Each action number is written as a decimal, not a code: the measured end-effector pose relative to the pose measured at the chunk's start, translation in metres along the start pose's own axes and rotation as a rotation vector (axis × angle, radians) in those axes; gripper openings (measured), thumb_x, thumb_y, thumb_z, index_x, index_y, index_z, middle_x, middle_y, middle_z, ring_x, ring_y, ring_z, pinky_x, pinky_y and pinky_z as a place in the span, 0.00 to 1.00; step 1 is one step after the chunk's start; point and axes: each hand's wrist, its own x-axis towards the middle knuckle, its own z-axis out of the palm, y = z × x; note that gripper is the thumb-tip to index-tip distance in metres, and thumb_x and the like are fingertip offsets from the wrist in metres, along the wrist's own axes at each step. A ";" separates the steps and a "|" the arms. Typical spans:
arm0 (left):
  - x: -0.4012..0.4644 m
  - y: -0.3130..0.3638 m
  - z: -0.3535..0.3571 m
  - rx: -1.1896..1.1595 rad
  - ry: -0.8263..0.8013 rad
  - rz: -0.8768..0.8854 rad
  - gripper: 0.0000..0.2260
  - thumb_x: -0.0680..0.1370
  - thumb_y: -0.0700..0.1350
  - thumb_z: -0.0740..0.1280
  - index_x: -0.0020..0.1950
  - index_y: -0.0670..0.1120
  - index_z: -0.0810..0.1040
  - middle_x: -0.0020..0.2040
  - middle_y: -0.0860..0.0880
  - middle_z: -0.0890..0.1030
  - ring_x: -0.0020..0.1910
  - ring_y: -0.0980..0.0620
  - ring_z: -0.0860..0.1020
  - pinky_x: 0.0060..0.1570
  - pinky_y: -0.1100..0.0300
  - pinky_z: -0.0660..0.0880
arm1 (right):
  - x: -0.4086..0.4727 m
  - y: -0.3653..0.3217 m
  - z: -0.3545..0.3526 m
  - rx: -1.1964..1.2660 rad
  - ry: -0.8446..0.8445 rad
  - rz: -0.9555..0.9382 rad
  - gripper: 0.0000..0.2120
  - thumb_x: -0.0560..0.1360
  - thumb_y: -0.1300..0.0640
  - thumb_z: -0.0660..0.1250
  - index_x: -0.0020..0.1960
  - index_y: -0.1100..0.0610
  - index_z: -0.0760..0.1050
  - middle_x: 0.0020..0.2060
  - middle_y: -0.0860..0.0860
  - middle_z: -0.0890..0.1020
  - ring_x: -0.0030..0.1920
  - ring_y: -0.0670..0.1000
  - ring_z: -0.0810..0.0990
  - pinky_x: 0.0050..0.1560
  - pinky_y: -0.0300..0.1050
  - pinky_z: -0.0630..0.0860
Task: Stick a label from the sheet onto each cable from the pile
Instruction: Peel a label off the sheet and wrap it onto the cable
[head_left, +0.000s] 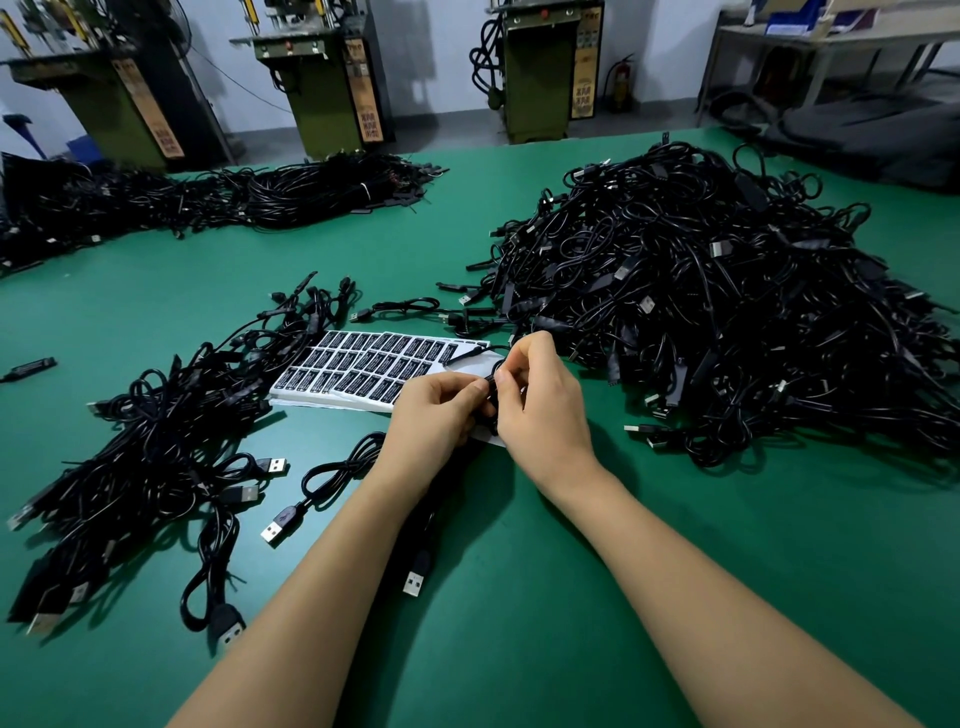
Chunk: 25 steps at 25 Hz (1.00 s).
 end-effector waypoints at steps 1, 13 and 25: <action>-0.001 0.000 0.000 -0.005 0.006 0.008 0.10 0.80 0.40 0.64 0.42 0.40 0.81 0.29 0.52 0.78 0.24 0.58 0.72 0.26 0.68 0.68 | 0.000 0.000 0.000 -0.002 0.006 -0.002 0.03 0.75 0.68 0.62 0.47 0.63 0.68 0.41 0.56 0.76 0.42 0.59 0.75 0.44 0.60 0.72; -0.003 0.002 0.006 0.106 0.085 0.077 0.08 0.80 0.41 0.64 0.45 0.39 0.80 0.38 0.41 0.83 0.39 0.39 0.81 0.46 0.44 0.79 | 0.002 0.000 -0.001 0.027 0.026 0.105 0.04 0.76 0.67 0.63 0.47 0.63 0.68 0.40 0.56 0.76 0.43 0.57 0.74 0.46 0.55 0.71; -0.005 0.003 0.011 0.258 0.151 0.087 0.08 0.80 0.43 0.63 0.43 0.43 0.77 0.38 0.47 0.81 0.35 0.54 0.78 0.36 0.66 0.74 | 0.000 -0.004 -0.001 -0.093 0.022 0.081 0.04 0.76 0.66 0.65 0.47 0.64 0.69 0.42 0.58 0.76 0.42 0.60 0.75 0.45 0.57 0.70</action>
